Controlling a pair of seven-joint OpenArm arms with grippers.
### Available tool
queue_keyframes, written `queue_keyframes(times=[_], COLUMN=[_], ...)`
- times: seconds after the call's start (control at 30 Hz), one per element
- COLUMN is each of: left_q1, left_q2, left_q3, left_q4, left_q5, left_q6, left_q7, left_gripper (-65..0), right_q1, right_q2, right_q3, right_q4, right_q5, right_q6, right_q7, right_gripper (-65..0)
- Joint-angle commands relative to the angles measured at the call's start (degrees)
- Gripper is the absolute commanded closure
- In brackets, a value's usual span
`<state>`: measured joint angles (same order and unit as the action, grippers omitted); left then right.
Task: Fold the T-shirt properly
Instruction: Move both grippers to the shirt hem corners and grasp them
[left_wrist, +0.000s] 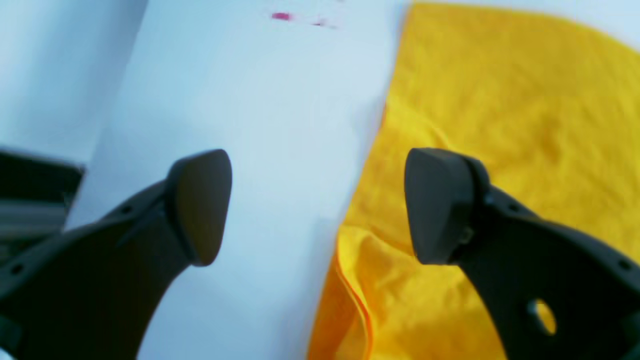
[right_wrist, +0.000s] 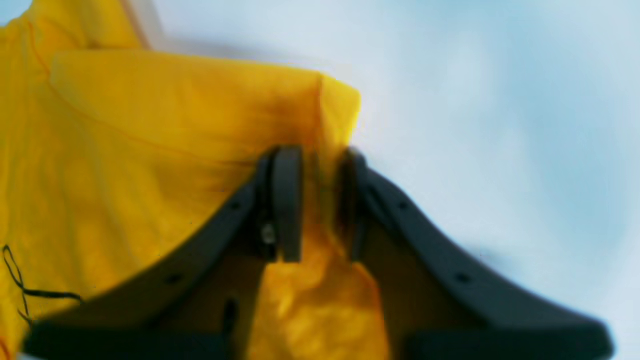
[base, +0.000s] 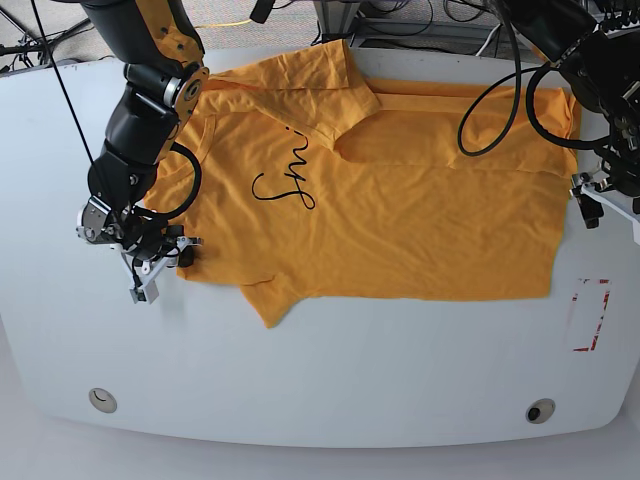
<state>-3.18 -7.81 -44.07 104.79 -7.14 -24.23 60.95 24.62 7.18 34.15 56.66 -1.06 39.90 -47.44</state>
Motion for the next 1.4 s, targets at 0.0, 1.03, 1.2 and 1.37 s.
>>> queue_keyframes(times=[0.0, 1.03, 1.2, 1.37], left_q1=[-2.93, -20.6, -20.69, -20.51], left_q2=[-1.02, -7.18, -5.15, -4.71], left_q3=[1.83, 17.66, 21.79, 22.84], left_q4=[-4.09, -52.88, -52.97, -53.06], left_q5=[-0.56, -1.0, -1.0, -0.64], left_q6=[2.21, 6.69, 3.53, 2.12], left_q7=[-3.5, -25.56, -25.48, -25.12], left_gripper=[-51.0, -51.1, -50.3, -30.8], right_q1=[0.3, -1.72, -1.54, -1.54], right_q2=[-0.1, 0.07, -0.02, 0.25], right_q3=[-0.09, -0.17, -0.17, -0.17], right_q4=[0.08, 3.6, 3.69, 3.69], right_q5=[-1.97, -2.15, -2.06, -2.15], right_q6=[0.1, 0.1, 0.1, 0.1], right_q7=[-2.54, -2.54, -2.54, -2.54], right_gripper=[-2.1, 0.0, 0.0, 0.0])
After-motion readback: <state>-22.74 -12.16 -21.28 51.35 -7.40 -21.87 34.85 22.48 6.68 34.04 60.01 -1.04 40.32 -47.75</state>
